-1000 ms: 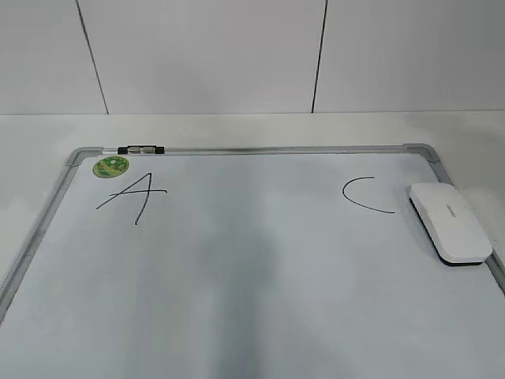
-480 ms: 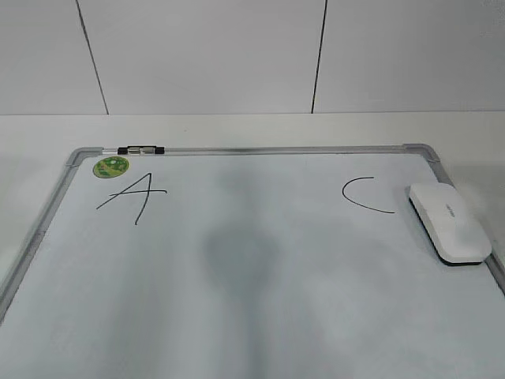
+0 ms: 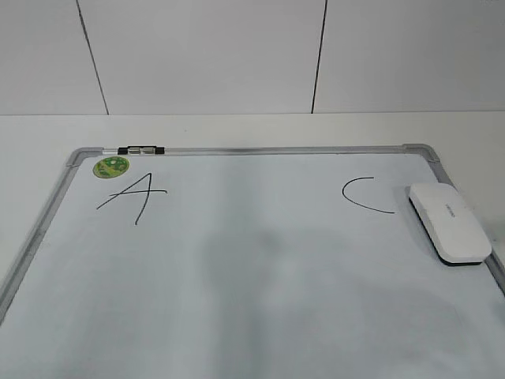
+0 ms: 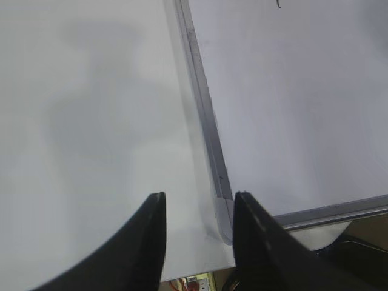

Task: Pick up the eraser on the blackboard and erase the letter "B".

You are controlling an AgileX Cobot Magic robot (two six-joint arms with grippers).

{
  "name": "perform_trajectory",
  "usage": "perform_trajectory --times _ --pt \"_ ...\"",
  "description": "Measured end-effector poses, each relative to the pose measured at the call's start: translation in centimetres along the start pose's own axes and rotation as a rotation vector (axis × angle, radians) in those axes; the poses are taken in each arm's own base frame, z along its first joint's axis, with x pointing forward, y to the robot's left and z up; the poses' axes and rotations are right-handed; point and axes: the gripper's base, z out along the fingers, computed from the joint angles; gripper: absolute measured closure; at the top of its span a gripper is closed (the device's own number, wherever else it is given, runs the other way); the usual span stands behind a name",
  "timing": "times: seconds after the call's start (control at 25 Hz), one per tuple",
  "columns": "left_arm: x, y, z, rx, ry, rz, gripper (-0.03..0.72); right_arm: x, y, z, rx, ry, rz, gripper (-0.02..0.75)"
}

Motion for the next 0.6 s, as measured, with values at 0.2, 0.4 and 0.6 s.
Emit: perform_trajectory --times 0.2,0.4,0.6 --pt "2.8 -0.2 1.2 -0.005 -0.045 0.001 0.432 2.2 -0.2 2.5 0.027 0.033 -0.012 0.168" --pt "3.7 -0.3 1.3 -0.006 -0.144 -0.001 0.445 3.2 -0.1 2.9 0.013 -0.026 -0.021 0.168" --pt "3.9 -0.3 1.3 -0.010 -0.191 0.001 0.445 3.9 0.0 2.1 0.001 -0.117 -0.022 0.168"
